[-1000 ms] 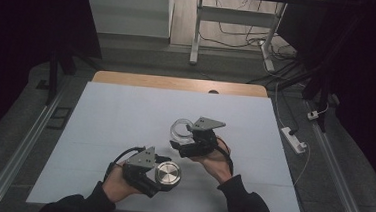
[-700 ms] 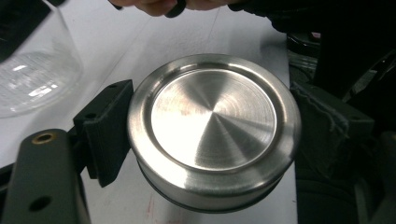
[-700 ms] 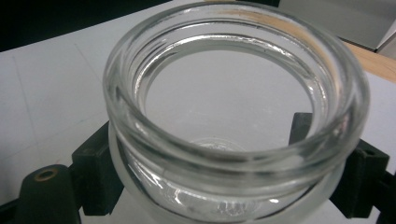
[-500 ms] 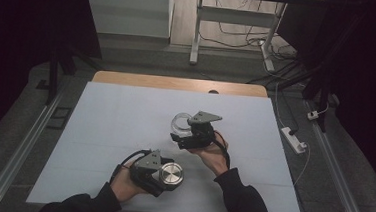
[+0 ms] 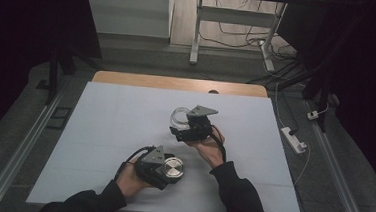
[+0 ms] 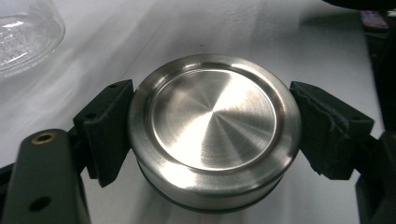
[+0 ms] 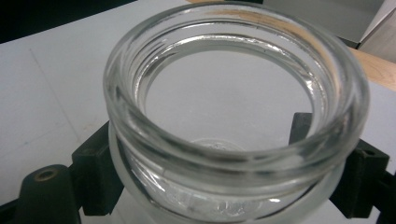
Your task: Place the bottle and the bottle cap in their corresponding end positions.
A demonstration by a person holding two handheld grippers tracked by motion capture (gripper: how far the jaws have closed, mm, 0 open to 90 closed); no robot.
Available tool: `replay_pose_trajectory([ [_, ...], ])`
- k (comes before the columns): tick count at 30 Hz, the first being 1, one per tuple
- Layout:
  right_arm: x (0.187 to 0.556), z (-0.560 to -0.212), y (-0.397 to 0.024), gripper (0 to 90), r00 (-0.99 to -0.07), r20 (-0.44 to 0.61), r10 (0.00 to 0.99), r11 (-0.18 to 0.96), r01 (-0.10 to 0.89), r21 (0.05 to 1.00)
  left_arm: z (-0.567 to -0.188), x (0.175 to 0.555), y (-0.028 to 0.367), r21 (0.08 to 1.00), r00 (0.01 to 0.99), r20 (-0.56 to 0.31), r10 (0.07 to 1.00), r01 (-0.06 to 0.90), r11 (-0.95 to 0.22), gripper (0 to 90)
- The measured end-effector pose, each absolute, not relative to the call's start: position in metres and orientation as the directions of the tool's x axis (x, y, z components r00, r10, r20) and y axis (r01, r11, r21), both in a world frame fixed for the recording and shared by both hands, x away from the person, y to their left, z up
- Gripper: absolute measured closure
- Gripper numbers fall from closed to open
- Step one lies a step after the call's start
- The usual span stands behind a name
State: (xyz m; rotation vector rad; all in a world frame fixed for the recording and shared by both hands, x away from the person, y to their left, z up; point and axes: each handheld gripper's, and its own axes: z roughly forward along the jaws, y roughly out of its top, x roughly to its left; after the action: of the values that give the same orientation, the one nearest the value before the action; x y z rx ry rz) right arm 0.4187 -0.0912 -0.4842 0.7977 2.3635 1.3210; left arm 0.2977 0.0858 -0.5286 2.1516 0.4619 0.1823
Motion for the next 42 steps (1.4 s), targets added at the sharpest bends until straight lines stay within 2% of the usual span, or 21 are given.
replay_pose_trajectory([
  [18,0.448,-0.502,-0.078,15.4,-0.76,-0.016,0.65,0.416,0.338,0.844,-0.541,0.308,0.078,0.755,0.901,-0.022,0.434,0.3,-0.583,19.1],
  [32,0.457,-0.512,-0.069,15.3,-0.763,-0.025,0.646,0.436,0.341,0.833,-0.543,0.313,0.076,0.693,0.896,-0.03,0.442,0.338,-0.637,19.0],
  [42,0.457,-0.518,-0.07,14.9,-0.76,-0.037,0.648,0.45,0.344,0.824,-0.543,0.312,0.075,0.683,0.895,-0.02,0.445,0.337,-0.648,18.4],
])
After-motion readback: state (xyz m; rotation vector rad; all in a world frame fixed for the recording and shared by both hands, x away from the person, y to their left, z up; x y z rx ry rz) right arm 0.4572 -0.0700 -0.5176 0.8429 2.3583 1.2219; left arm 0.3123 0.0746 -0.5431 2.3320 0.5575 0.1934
